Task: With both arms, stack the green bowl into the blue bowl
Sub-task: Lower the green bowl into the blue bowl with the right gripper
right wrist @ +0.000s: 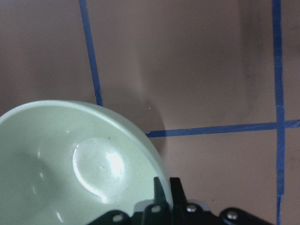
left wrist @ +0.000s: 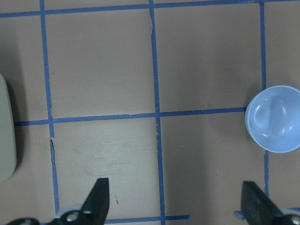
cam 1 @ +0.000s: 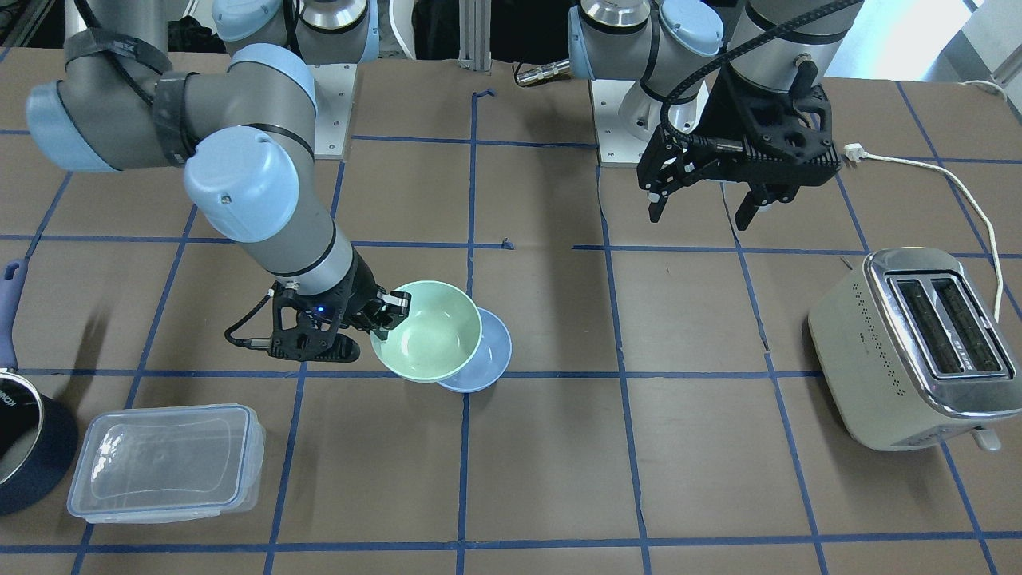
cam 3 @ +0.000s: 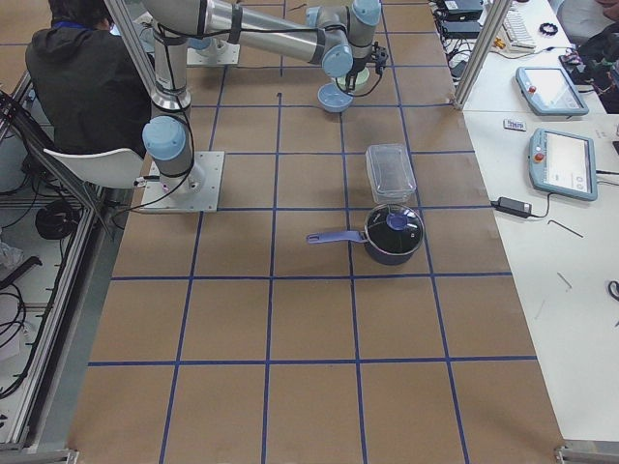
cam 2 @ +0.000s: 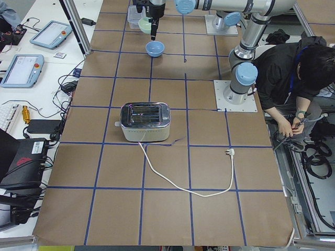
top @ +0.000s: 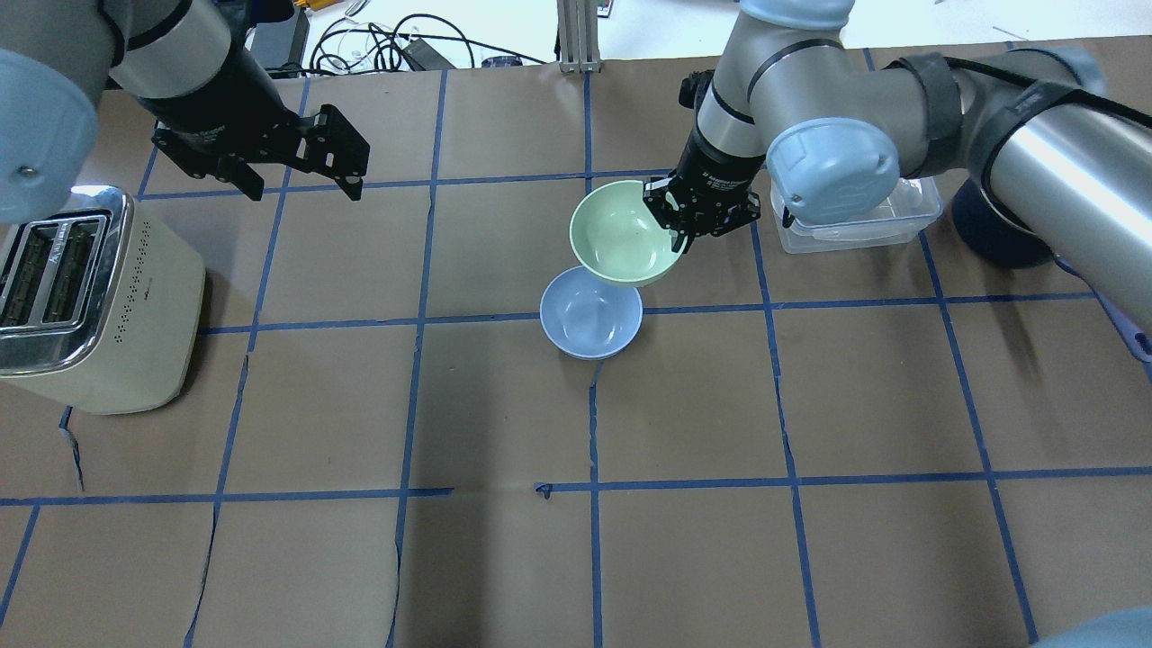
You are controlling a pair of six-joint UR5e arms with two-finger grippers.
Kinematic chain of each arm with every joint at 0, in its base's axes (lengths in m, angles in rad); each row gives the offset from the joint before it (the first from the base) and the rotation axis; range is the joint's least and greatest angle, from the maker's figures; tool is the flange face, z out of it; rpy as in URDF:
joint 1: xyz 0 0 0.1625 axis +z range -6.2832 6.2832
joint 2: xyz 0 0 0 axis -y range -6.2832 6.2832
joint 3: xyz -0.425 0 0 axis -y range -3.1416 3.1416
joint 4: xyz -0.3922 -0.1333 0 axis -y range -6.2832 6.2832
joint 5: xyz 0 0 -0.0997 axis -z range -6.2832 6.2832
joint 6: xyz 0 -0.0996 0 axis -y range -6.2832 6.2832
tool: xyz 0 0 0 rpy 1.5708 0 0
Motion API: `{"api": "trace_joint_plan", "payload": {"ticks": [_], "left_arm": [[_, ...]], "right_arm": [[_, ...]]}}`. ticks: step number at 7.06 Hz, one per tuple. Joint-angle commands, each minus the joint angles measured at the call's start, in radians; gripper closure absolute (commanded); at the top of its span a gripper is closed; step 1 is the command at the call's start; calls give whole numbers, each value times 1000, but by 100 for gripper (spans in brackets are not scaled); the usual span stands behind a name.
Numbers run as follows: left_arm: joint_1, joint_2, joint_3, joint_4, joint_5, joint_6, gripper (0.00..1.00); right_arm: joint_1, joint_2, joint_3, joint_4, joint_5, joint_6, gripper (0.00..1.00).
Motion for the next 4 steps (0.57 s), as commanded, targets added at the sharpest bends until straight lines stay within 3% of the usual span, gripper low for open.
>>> {"api": "trace_joint_plan", "payload": {"ticks": [1, 2, 4], "left_arm": [[0, -1, 1, 0, -1, -1, 0], [1, 0, -5, 0, -1, -1, 0], [1, 2, -6, -1, -4, -1, 0]], "right_arm": [[17, 34, 75, -107, 73, 0, 100], [17, 34, 138, -217, 108, 0, 100], [17, 34, 203, -261, 108, 0, 100]]}}
